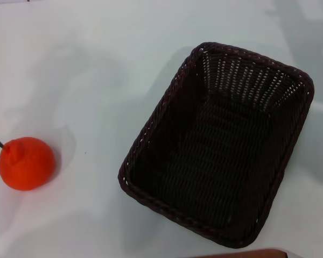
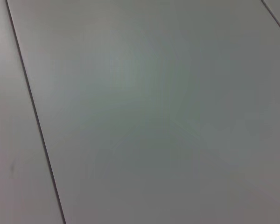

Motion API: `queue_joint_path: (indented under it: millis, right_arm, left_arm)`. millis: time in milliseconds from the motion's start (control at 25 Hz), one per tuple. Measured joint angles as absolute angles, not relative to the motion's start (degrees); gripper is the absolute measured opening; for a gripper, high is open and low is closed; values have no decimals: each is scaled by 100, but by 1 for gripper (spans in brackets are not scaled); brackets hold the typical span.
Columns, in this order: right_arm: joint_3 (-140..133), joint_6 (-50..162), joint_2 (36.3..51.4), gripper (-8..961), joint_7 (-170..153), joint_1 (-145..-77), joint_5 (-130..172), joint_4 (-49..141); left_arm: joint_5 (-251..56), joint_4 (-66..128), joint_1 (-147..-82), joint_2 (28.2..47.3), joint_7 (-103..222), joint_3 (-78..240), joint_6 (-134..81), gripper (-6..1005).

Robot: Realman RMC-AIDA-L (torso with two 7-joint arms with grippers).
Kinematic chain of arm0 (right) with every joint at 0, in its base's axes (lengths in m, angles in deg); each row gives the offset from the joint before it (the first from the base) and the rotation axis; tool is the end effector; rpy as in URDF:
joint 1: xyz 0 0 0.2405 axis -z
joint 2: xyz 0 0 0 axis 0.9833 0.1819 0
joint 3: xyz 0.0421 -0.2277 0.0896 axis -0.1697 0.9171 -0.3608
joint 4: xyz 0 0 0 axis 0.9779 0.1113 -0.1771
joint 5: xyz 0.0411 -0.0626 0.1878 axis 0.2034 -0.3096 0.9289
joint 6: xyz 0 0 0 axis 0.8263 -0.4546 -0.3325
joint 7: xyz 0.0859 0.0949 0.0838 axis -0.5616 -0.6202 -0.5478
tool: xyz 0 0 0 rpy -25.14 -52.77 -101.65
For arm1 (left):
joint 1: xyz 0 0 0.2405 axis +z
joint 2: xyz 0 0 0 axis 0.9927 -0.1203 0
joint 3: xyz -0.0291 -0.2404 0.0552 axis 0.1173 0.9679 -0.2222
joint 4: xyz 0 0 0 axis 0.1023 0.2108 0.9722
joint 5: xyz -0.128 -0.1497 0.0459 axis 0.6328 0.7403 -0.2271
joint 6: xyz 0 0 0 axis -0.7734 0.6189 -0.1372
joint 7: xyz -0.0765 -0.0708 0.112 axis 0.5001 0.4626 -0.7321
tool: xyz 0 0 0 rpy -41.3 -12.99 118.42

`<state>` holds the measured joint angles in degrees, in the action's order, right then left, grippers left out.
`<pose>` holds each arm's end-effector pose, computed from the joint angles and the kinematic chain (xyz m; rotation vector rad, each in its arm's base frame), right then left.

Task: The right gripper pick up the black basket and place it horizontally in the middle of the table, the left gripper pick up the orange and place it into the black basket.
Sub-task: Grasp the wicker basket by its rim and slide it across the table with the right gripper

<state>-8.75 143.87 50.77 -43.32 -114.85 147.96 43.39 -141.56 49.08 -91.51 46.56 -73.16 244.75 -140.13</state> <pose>0.2830 0.3743 0.0731 -0.6090 -1.3434 -1.4150 -0.3286 0.2088 0.0896 -1.2785 -0.4250 -1.3101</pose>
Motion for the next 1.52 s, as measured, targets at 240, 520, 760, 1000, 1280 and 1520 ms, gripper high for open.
queue_joint_path:
  millis: [240,520,760,1000,1280,1520]
  right_arm:
    - [-875,14377,5085,714,-4332,-11485,14796,4344]
    - [-807,14366,5071,715,-4398,-11485,14772,4355]
    - [393,14006,4940,715,-5966,-11455,14277,3505]
    - [2106,14079,4420,715,-8941,-11422,12374,1729]
    - [3010,15351,3949,714,-11933,-11905,9451,-206]
    - [3105,16608,4019,714,-12397,-12547,7747,-951]
  left_arm:
    - [-14180,4908,-9160,4643,-7316,24437,-14020,70]
    - [-14173,4894,-9169,4647,-7304,24463,-13994,105]
    - [-14025,4817,-9170,4669,-7135,24500,-13983,252]
    - [-14000,4774,-9163,4660,-7096,24561,-13971,496]
    - [-13996,4757,-9201,4666,-7048,24569,-13858,768]
    - [-13996,4757,-9234,4668,-7044,24568,-13809,877]
